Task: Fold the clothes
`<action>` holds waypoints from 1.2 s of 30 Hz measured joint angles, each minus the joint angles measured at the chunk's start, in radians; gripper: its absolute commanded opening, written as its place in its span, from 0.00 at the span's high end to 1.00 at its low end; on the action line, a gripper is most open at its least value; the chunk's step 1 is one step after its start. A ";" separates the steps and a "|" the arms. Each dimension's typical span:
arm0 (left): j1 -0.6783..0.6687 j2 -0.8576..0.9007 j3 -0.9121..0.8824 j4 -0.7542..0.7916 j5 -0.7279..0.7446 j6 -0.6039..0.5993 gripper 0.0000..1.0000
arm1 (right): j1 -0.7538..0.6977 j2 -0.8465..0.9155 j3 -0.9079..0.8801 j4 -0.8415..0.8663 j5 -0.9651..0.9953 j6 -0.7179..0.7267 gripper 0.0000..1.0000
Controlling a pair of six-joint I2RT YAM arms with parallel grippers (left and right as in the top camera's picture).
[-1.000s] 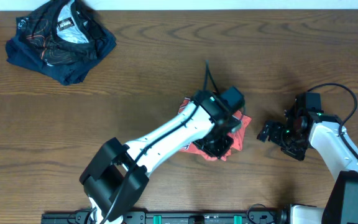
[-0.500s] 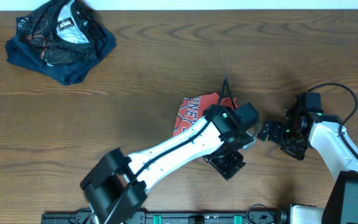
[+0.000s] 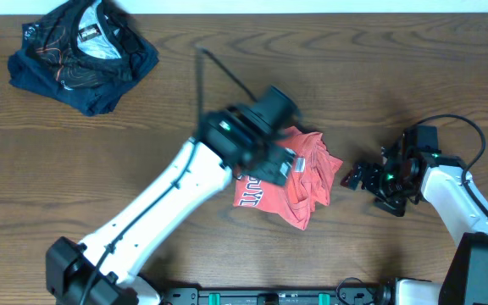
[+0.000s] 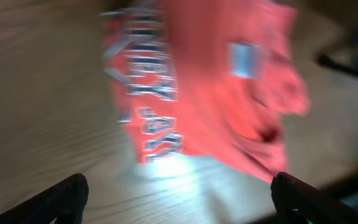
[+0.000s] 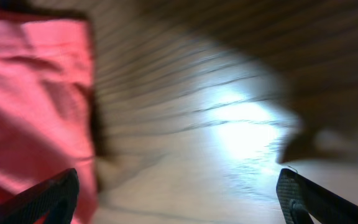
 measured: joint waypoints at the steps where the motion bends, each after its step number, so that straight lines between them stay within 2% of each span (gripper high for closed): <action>1: 0.027 0.001 0.000 -0.006 -0.003 -0.011 0.04 | 0.000 0.000 0.000 0.000 -0.026 -0.006 0.02; 8: 0.126 0.002 -0.010 -0.031 -0.016 -0.045 0.05 | 0.000 0.000 0.000 0.019 -0.169 -0.028 0.03; 15: 0.126 0.003 -0.025 -0.039 -0.018 -0.047 0.05 | 0.031 0.000 0.000 0.051 -0.229 -0.030 0.04; 22: 0.126 0.003 -0.026 -0.040 -0.018 -0.047 0.05 | 0.137 0.000 0.000 0.122 -0.236 0.020 0.04; 26: 0.126 0.002 -0.026 -0.049 -0.018 -0.047 0.05 | 0.182 0.000 0.000 0.148 -0.229 0.053 0.14; 32: 0.126 0.003 -0.026 -0.051 -0.018 -0.047 0.05 | 0.221 0.000 0.000 0.164 -0.214 0.089 0.20; 36: 0.126 0.003 -0.026 -0.051 -0.018 -0.047 0.05 | 0.250 0.000 0.000 0.180 -0.205 0.100 0.35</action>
